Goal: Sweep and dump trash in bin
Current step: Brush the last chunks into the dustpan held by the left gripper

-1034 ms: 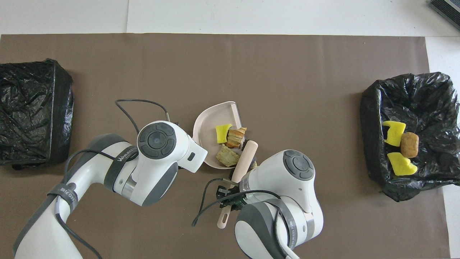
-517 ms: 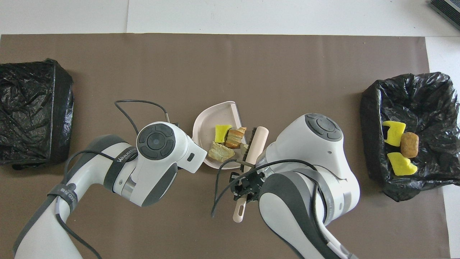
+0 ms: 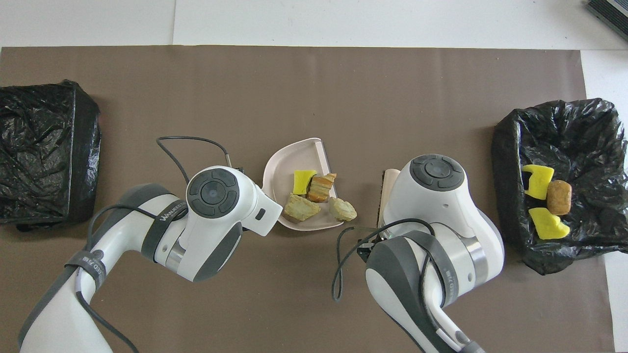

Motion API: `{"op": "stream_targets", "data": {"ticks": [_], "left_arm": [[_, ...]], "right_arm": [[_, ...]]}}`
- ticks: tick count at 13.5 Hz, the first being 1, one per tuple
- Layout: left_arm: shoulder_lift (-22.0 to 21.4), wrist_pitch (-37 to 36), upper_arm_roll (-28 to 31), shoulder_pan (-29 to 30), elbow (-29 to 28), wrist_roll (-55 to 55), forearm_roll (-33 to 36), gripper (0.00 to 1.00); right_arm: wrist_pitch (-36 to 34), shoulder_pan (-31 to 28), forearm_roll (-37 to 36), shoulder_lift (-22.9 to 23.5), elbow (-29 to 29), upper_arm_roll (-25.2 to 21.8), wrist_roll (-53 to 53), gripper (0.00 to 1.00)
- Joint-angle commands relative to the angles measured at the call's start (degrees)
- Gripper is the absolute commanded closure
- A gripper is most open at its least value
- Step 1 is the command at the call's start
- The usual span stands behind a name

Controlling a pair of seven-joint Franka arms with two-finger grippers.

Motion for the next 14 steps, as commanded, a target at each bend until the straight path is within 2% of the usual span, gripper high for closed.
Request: {"op": "stream_targets", "data": {"ticks": [1, 3, 6, 8, 10, 14], "left_arm": [[-1.5, 1.2, 0.5, -1.0, -2.9, 0.4, 0.6, 1.0], [-1.5, 1.2, 0.5, -0.9, -2.9, 0.4, 0.6, 1.0], [-1.5, 1.2, 0.5, -0.8, -2.9, 0.4, 0.6, 1.0], [-1.5, 1.2, 0.6, -1.0, -2.9, 0.4, 0.6, 1.0], [-1.5, 1.1, 0.5, -1.0, -2.9, 0.4, 0.6, 1.0], [-1.1, 1.1, 0.5, -0.6, -2.1, 0.6, 0.6, 1.0]], "right_arm": [[2.9, 1.8, -0.6, -0.6, -3.4, 1.0, -1.3, 1.0], [6.7, 5.3, 1.8, 1.1, -3.3, 1.0, -1.3, 1.0], [11.7, 7.3, 11.3, 3.2, -1.2, 1.0, -0.6, 1.0], [10.2, 7.5, 13.1, 5.4, 3.8, 1.0, 0.4, 1.0], [9.0, 6.6, 13.9, 5.5, 5.8, 1.0, 0.5, 1.0], [0.1, 4.5, 12.9, 4.8, 11.3, 0.7, 0.4, 1.0]]}}
